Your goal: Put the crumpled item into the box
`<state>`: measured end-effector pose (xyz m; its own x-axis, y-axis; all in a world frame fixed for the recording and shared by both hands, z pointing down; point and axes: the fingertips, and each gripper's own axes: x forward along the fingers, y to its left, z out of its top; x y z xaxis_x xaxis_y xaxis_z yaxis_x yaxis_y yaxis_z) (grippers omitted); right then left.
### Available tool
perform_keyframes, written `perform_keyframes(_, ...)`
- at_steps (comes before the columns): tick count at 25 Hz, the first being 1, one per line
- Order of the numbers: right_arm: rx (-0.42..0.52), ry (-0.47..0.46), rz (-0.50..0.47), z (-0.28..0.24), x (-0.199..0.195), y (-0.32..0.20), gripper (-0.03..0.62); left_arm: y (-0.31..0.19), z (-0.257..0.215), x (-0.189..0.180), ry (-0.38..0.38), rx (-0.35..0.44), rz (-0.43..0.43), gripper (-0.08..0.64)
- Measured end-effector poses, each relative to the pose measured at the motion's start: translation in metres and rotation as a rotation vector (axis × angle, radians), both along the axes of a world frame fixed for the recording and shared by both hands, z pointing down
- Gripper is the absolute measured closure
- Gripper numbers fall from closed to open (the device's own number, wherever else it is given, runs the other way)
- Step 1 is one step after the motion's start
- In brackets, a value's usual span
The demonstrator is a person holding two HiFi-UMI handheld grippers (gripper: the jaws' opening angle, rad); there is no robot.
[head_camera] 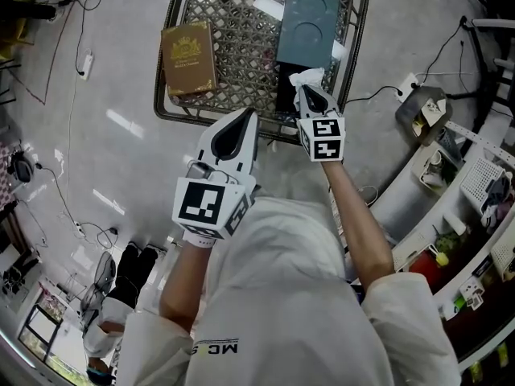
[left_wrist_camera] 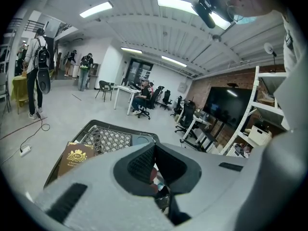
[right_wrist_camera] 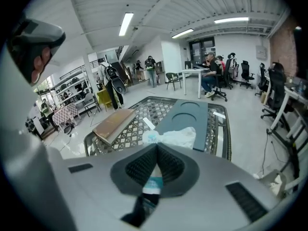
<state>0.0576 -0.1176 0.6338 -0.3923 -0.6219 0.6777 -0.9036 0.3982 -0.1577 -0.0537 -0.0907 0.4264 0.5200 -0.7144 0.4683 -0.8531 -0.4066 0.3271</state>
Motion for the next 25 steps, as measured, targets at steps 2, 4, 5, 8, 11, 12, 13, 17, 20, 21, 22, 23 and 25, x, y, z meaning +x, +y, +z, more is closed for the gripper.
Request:
perform_keyframes(2, -0.039, -0.011, 0.022, 0.014, 0.0, 0.004, 0.575, 0.0, 0.005, 0.001, -0.003, -0.008, 0.003, 0.54)
perform_keyframes(4, -0.082, -0.022, 0.039, 0.028, -0.001, 0.01, 0.575, 0.002, 0.009, 0.002, -0.007, -0.017, 0.008, 0.541)
perform_keyframes(5, -0.103, -0.027, 0.045, 0.034, -0.002, 0.013, 0.575, 0.002, 0.011, 0.003, -0.008, -0.022, 0.011, 0.54)
perform_keyframes(8, -0.162, -0.035, 0.06, 0.05, -0.006, 0.019, 0.575, 0.002, 0.015, 0.002, -0.011, -0.032, 0.014, 0.54)
perform_keyframes(11, -0.219, -0.036, 0.09, 0.063, -0.008, 0.021, 0.575, 0.001, 0.018, 0.002, -0.013, -0.039, 0.018, 0.54)
perform_keyframes(12, -0.238, -0.035, 0.098, 0.067, -0.008, 0.022, 0.575, 0.001, 0.018, 0.002, -0.013, -0.042, 0.02, 0.54)
perform_keyframes(13, -0.255, -0.031, 0.102, 0.071, -0.009, 0.023, 0.575, 0.001, 0.019, 0.002, -0.014, -0.044, 0.022, 0.54)
perform_keyframes(17, -0.319, -0.011, 0.112, 0.086, -0.013, 0.026, 0.575, 0.002, 0.022, 0.001, -0.018, -0.05, 0.025, 0.541)
perform_keyframes(20, -0.353, -0.015, 0.142, 0.093, -0.012, 0.026, 0.575, 0.002, 0.025, -0.001, -0.019, -0.059, 0.026, 0.54)
perform_keyframes(21, -0.362, -0.014, 0.15, 0.094, -0.011, 0.026, 0.575, 0.002, 0.026, -0.001, -0.02, -0.062, 0.027, 0.54)
perform_keyframes(22, -0.37, -0.01, 0.154, 0.095, -0.011, 0.026, 0.575, 0.002, 0.027, -0.001, -0.02, -0.063, 0.028, 0.54)
perform_keyframes(23, -0.377, -0.005, 0.153, 0.097, -0.012, 0.025, 0.574, 0.002, 0.027, -0.002, -0.021, -0.064, 0.029, 0.54)
perform_keyframes(25, -0.387, 0.004, 0.146, 0.098, -0.014, 0.024, 0.574, 0.002, 0.027, -0.002, -0.021, -0.064, 0.029, 0.54)
